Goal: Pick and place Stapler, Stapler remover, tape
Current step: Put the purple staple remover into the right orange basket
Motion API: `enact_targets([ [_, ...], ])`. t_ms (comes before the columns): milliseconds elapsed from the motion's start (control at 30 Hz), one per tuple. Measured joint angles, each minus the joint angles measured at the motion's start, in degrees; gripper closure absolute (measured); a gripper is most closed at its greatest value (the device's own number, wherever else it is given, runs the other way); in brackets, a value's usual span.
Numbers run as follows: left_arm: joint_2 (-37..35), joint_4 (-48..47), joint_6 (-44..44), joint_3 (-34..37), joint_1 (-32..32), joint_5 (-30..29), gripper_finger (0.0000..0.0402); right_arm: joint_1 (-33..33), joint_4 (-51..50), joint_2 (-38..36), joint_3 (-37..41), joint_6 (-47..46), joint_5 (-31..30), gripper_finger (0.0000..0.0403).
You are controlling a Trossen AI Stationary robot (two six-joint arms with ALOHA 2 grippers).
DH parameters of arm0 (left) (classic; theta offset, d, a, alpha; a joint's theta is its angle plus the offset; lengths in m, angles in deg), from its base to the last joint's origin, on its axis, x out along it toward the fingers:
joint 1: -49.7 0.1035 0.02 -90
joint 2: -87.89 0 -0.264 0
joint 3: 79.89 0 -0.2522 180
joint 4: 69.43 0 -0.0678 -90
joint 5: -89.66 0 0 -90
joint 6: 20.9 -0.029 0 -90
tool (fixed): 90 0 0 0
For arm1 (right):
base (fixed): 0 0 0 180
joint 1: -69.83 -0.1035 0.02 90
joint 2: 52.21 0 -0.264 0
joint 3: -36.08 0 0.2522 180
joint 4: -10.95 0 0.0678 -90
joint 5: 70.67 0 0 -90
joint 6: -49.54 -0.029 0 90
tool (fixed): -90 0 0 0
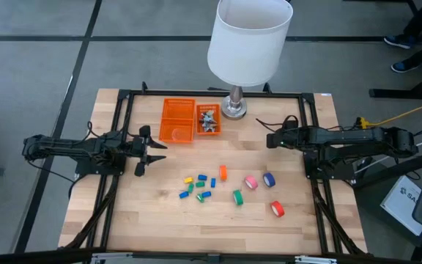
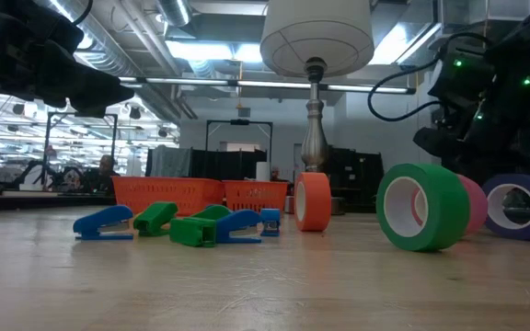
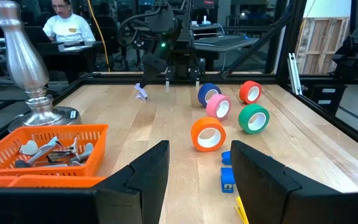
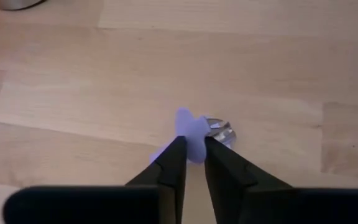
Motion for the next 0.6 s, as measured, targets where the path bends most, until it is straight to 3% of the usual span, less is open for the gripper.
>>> enact_targets([
  [367, 0.0, 0.0, 0.0, -0.01, 0.0, 0.0, 0.0233, 0.45, 1.22, 0.0, 0.02, 4.25, 0.11, 0.035],
  [600, 0.02, 0.0, 0.0, 0.0, 0.0, 0.0, 0.0233, 0.45, 7.5, 0.02, 0.11, 9.45, 1.75, 0.0355],
])
